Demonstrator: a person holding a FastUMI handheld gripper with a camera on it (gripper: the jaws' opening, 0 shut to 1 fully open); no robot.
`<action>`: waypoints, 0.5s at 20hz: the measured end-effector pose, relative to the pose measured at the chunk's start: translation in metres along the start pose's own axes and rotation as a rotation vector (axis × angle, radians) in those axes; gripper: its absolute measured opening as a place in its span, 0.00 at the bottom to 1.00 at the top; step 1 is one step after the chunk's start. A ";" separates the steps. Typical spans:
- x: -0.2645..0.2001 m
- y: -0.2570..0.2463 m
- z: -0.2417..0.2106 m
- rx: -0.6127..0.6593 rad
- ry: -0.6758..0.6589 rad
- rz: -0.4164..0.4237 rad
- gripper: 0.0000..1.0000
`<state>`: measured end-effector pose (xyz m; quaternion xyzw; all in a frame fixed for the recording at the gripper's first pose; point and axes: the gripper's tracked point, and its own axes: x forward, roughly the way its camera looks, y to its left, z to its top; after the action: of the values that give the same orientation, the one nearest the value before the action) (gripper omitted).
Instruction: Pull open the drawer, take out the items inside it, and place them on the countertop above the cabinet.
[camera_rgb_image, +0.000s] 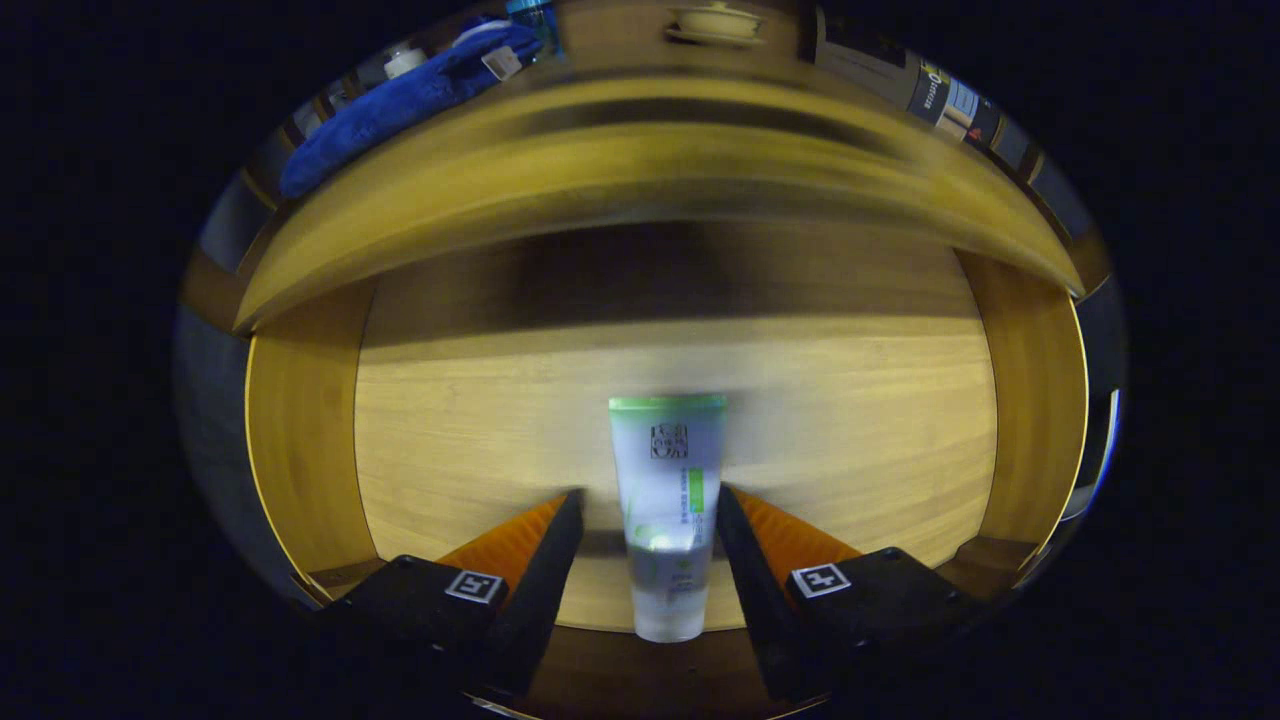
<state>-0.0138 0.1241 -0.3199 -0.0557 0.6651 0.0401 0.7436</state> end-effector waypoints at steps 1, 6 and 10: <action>0.000 -0.004 0.001 -0.001 0.000 -0.013 0.85; -0.014 -0.010 0.006 0.025 0.000 0.005 0.64; -0.052 -0.015 0.020 0.009 -0.061 0.026 0.53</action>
<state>0.0024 0.1126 -0.2656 -0.0425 0.6431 0.0483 0.7631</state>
